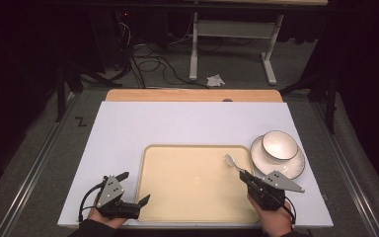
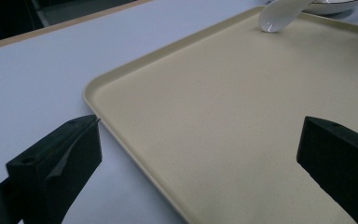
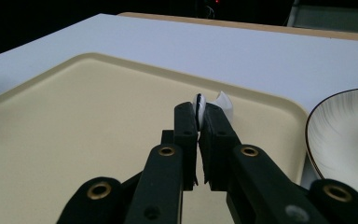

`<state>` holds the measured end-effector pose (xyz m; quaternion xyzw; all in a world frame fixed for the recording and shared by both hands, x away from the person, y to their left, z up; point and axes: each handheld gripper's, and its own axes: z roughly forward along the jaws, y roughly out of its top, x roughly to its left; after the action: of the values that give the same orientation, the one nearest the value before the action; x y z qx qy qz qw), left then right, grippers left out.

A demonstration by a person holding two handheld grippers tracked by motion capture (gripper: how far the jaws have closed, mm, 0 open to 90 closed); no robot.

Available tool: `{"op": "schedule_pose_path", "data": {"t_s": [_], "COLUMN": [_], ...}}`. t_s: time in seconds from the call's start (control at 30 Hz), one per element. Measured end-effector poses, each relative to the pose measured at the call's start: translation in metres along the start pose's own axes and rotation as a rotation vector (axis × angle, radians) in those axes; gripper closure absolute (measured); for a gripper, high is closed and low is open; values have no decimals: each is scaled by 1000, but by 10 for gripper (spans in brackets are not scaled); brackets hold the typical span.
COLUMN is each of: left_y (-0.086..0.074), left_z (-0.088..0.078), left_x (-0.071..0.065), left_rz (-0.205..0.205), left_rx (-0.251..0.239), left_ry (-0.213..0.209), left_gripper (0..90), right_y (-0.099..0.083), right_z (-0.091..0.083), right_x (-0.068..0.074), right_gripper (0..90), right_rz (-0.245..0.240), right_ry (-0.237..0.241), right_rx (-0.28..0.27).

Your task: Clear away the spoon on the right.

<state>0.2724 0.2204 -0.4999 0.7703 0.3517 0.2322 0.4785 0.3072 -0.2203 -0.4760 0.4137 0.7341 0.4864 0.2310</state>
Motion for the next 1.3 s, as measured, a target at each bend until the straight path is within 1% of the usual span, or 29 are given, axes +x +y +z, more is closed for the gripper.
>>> {"op": "schedule_pose_path", "data": {"t_s": [0.1,0.17,0.2,0.23,0.67,0.8,0.87,0.9,0.93,0.97,1.03,1.07,1.1,1.17,1.3], "left_y": [0,0,0,0,0,0,0,0,0,0,0,0,0,0,0], "left_z": [0,0,0,0,0,0,0,0,0,0,0,0,0,0,0], "left_x": [0,0,0,0,0,0,0,0,0,0,0,0,0,0,0], "left_rz": [0,0,0,0,-1,-1,-1,-1,-2,-2,-1,-1,-1,0,1], "left_rx": [1,1,2,2,2,2,1,1,1,1,2,2,2,2,0], "left_ry": [0,-1,0,-1,-1,-1,0,1,1,1,0,0,0,1,1], "left_gripper": [4,4,4,5,4,4,4,5,4,4,5,5,5,5,5], "right_y": [0,-1,-1,-1,1,0,0,0,-1,-1,-2,-2,-2,-2,-3], "right_z": [1,1,2,2,-1,-1,-1,0,1,1,4,7,7,13,24], "right_x": [0,-1,0,0,2,2,1,1,1,1,1,0,0,-2,-6], "right_gripper": [866,806,767,752,729,736,761,786,839,839,900,900,900,900,900], "right_rz": [0,-4,-4,-3,-12,-10,-10,-9,-10,-10,-13,-14,-14,-17,-13], "right_ry": [2,16,15,18,25,28,31,32,33,33,27,19,19,10,7], "right_rx": [3,8,14,17,-5,-1,6,13,27,27,52,71,71,97,141]}}
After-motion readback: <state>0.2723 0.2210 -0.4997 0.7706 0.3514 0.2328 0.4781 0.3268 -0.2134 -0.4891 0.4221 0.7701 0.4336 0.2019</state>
